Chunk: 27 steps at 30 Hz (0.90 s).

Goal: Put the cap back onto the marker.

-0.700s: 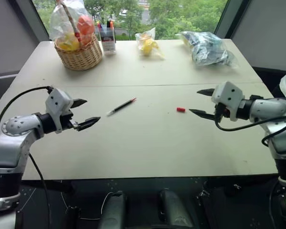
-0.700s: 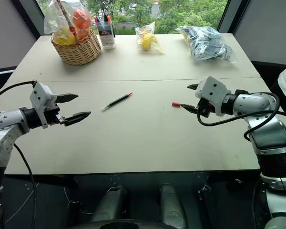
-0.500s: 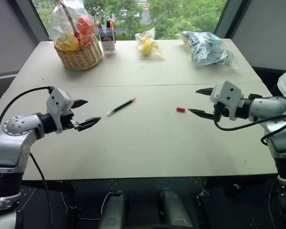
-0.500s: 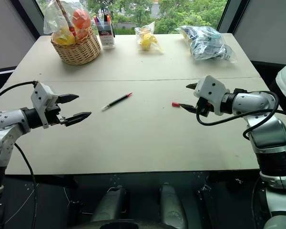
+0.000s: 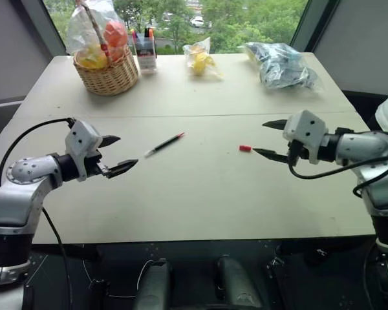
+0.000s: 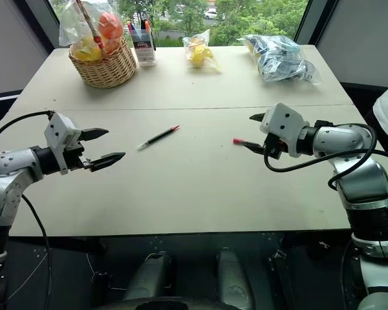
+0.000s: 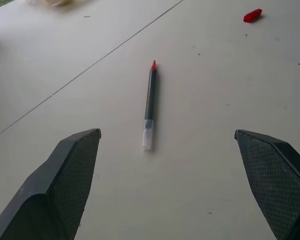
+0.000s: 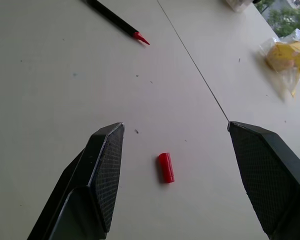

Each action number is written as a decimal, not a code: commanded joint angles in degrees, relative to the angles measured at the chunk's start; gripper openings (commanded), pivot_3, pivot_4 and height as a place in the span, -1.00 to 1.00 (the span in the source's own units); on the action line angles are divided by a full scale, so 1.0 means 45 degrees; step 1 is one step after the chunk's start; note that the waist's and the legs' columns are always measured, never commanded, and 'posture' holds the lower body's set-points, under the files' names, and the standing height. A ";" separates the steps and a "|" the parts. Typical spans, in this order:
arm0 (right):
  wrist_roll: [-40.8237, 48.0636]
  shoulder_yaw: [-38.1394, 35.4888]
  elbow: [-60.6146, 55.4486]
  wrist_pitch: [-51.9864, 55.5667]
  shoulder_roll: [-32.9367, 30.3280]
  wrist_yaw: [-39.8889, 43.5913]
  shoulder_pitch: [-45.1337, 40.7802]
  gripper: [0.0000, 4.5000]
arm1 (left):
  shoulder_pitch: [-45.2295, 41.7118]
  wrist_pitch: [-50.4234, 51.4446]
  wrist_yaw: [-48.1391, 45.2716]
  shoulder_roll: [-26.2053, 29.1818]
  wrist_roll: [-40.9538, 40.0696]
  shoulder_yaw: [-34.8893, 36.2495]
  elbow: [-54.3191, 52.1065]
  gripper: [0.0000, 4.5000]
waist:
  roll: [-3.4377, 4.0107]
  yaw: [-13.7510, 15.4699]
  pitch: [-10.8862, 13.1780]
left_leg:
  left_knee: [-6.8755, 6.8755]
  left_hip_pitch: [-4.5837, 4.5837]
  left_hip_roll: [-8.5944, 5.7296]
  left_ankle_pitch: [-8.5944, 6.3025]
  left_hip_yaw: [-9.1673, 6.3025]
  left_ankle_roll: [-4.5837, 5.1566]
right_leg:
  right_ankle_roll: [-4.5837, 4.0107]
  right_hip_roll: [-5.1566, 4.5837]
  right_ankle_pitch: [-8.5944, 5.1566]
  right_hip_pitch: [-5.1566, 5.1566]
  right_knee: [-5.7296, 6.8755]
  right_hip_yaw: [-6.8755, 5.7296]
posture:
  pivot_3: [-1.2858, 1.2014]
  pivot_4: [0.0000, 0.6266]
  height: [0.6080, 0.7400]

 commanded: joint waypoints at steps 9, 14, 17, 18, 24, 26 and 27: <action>0.0181 -0.0321 -0.0715 0.0261 -0.0072 -0.0243 -0.0090 0.52 | -0.0601 -0.0250 0.0237 -0.0563 -0.0021 -0.0001 0.0415 0.99 | 0.0000 0.0008 0.0000 | 0.0001 -0.0001 0.0000 0.0000 0.0000 0.0000 | 0.0002 0.0000 0.0001 0.0000 0.0000 0.0000 | 0.03 -0.52 1.00; 0.0063 -0.0251 -0.0805 0.0254 0.0025 -0.0422 -0.0058 0.52 | -0.1726 -0.0978 0.0526 -0.1523 0.0443 -0.0487 0.2069 0.99 | 0.0000 0.0043 0.0000 | 0.0005 -0.0001 -0.0002 0.0000 -0.0002 0.0000 | 0.0003 0.0002 0.0002 0.0000 0.0004 -0.0003 | 0.03 -0.52 1.00; -0.0065 -0.0146 -0.0888 0.0200 0.0224 -0.0719 -0.0070 0.52 | -0.2484 -0.1591 0.0124 -0.2029 0.0903 -0.1145 0.3388 0.99 | -0.0001 0.0038 -0.0001 | 0.0008 -0.0003 -0.0006 0.0000 -0.0001 0.0000 | 0.0005 -0.0001 0.0003 0.0001 0.0003 -0.0002 | 0.03 -0.52 1.00; -0.0100 -0.0126 -0.0910 0.0182 0.0320 -0.0831 -0.0072 0.52 | -0.2854 -0.1916 -0.0020 -0.2214 0.1118 -0.1386 0.4043 0.99 | -0.0001 0.0035 -0.0001 | 0.0008 -0.0004 -0.0008 0.0000 -0.0001 -0.0001 | 0.0006 0.0000 0.0004 0.0001 0.0004 -0.0002 | 0.03 -0.52 1.00; -0.0325 -0.0059 -0.1178 0.0133 0.0739 -0.1425 0.0134 0.52 | -0.4973 -0.3958 -0.0554 -0.3076 0.2287 -0.2228 0.8009 0.99 | -0.0003 0.0026 -0.0001 | 0.0009 -0.0006 -0.0010 0.0000 -0.0002 0.0000 | 0.0009 0.0004 0.0006 -0.0001 0.0005 -0.0005 | 0.03 -0.52 1.00; -0.0415 -0.0096 -0.1370 0.0169 0.0839 -0.1690 0.0396 0.52 | -0.5915 -0.4915 -0.0446 -0.3497 0.2852 -0.2481 0.9820 0.99 | -0.0005 0.0035 0.0000 | 0.0009 -0.0006 -0.0011 0.0000 -0.0002 0.0000 | 0.0010 0.0004 0.0007 -0.0001 0.0006 -0.0005 | 0.03 -0.52 1.00; -0.0444 -0.0120 -0.1493 0.0206 0.0875 -0.1824 0.0536 0.52 | -0.6334 -0.5321 -0.0365 -0.3716 0.3087 -0.2558 1.0629 0.99 | -0.0005 0.0039 -0.0001 | 0.0009 -0.0007 -0.0011 0.0000 -0.0003 0.0000 | 0.0013 0.0004 0.0008 -0.0001 0.0004 -0.0006 | 0.03 -0.52 1.00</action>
